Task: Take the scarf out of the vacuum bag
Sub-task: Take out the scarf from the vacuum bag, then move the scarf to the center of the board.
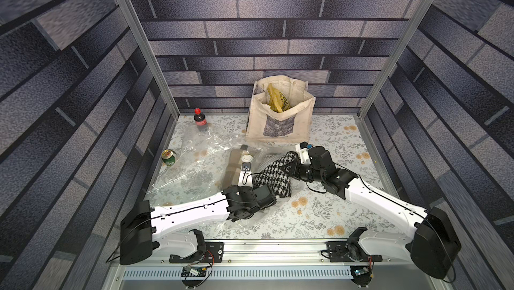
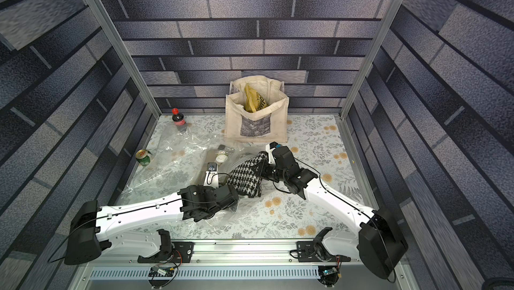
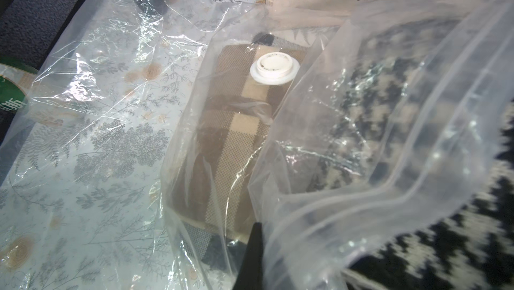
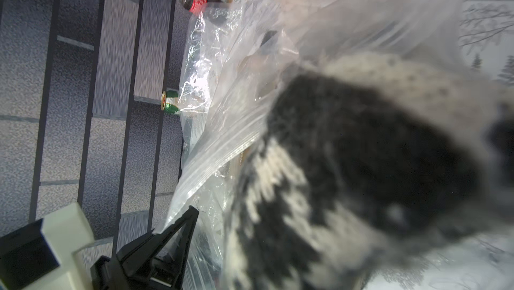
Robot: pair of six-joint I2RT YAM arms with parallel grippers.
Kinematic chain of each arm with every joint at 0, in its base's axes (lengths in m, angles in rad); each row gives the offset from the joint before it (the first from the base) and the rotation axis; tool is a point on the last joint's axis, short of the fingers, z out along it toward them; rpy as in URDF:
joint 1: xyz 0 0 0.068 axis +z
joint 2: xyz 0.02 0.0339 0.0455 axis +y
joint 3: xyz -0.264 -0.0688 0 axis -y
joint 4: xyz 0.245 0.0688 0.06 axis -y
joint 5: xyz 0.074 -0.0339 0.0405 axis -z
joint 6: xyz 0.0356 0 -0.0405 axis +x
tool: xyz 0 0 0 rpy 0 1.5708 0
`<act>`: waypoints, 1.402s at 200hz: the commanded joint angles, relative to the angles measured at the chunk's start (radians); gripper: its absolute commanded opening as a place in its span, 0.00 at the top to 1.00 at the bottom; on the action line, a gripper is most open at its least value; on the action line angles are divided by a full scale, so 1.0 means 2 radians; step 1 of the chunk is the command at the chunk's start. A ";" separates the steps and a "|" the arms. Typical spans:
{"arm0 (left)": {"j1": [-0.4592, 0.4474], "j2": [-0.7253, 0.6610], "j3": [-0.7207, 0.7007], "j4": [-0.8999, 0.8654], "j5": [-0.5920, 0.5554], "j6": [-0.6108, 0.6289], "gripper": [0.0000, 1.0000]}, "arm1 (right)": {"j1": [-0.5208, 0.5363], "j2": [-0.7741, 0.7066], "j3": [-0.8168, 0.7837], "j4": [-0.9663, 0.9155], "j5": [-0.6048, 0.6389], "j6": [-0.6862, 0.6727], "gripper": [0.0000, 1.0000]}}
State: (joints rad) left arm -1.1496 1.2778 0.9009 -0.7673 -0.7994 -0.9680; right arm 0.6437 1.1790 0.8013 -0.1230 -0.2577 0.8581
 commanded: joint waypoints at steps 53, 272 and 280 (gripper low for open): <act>0.012 0.032 0.024 0.023 0.021 0.037 1.00 | -0.126 -0.099 -0.029 -0.225 0.068 -0.033 1.00; 0.023 -0.012 -0.007 0.043 0.033 0.051 1.00 | -0.330 0.164 0.056 -0.243 0.158 -0.002 1.00; 0.023 -0.011 -0.006 0.045 0.035 0.051 1.00 | -0.335 0.175 0.062 -0.234 0.160 0.006 1.00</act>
State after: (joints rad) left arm -1.1046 1.2510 0.8791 -0.6750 -0.7307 -0.8925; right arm 0.0025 1.4715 0.8795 -0.6674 0.0769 0.8200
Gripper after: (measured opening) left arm 0.041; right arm 0.099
